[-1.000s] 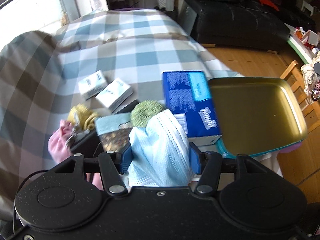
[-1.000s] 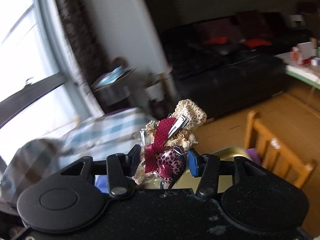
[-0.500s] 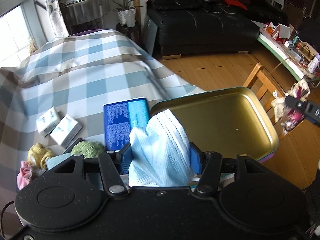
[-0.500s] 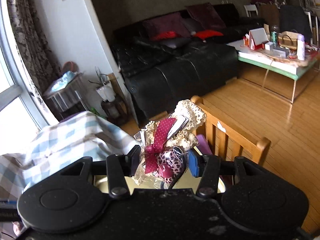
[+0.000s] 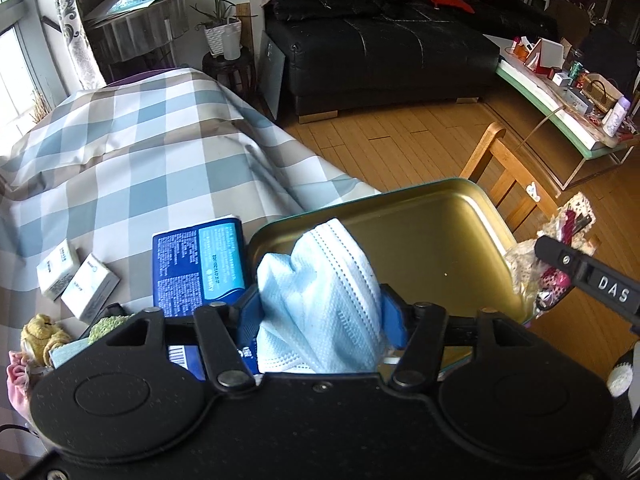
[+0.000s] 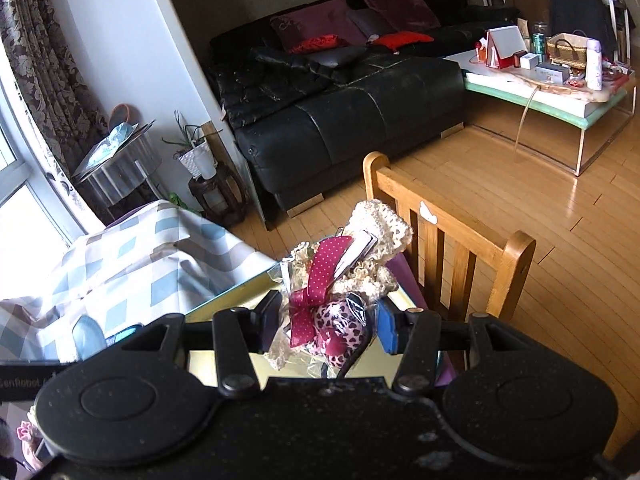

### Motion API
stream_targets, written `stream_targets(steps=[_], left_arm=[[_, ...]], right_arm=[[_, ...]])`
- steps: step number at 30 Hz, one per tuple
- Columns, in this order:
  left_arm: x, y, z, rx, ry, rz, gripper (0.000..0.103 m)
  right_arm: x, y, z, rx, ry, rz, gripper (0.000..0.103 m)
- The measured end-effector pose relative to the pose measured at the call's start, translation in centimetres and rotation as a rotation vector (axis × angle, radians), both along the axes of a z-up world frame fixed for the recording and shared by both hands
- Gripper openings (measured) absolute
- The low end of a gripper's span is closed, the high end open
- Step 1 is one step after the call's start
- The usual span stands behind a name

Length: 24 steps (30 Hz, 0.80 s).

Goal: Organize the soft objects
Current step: 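Carry the mask and lace pouch over the gold tray and open both grippers, then withdraw both grippers from the tray back toward the soft items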

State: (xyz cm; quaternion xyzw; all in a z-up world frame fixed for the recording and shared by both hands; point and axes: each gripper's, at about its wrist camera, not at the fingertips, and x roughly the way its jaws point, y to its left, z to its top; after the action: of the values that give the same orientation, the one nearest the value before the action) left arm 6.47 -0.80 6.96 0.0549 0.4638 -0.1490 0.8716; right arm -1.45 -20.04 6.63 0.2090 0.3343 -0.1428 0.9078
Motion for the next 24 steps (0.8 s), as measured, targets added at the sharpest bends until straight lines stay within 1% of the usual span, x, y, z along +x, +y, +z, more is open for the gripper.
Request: stream_targets(steps=[1, 3, 9, 12, 13, 15, 17, 19, 20, 22, 24], left_arm=[[0.0, -0.1, 0.1, -0.005, -0.007, 0.004, 0.074], [-0.1, -0.1, 0.3, -0.009, -0.022, 0.009, 0.077], [0.1, 0.2, -0.1, -0.015, -0.002, 0.023, 0.077], [0.0, 0.5, -0.5, -0.012, 0.013, 0.032, 0.077], [-0.1, 0.6, -0.7, -0.011, 0.018, 0.035, 0.077], [-0.2, 0.8, -0.9, -0.007, 0.026, 0.041, 0.077], [-0.3, 1.0, -1.0, -0.004, 0.031, 0.045, 0.077], [-0.4, 1.1, -1.1, -0.004, 0.035, 0.050, 0.077], [-0.5, 1.2, -1.1, -0.004, 0.035, 0.051, 0.077], [-0.5, 1.3, -1.1, -0.002, 0.035, 0.054, 0.077], [-0.7, 1.4, -1.1, 0.002, 0.035, 0.054, 0.077]], right_arm=[[0.0, 0.0, 0.0, 0.000, 0.002, 0.003, 0.049], [0.0, 0.0, 0.0, 0.002, 0.006, 0.008, 0.049], [0.2, -0.2, 0.0, 0.013, 0.014, 0.012, 0.049], [0.2, -0.1, 0.0, 0.010, 0.014, 0.023, 0.051], [0.2, 0.0, 0.0, 0.008, 0.013, 0.028, 0.054], [0.2, 0.2, 0.1, 0.001, 0.010, 0.025, 0.055], [0.2, 0.2, 0.1, -0.006, 0.004, 0.029, 0.064], [0.1, 0.3, 0.2, -0.014, 0.001, 0.026, 0.068], [0.1, 0.3, 0.1, -0.017, 0.001, 0.024, 0.072], [0.0, 0.2, 0.1, -0.023, 0.000, 0.019, 0.075], [0.0, 0.2, 0.1, -0.028, 0.004, 0.020, 0.075]])
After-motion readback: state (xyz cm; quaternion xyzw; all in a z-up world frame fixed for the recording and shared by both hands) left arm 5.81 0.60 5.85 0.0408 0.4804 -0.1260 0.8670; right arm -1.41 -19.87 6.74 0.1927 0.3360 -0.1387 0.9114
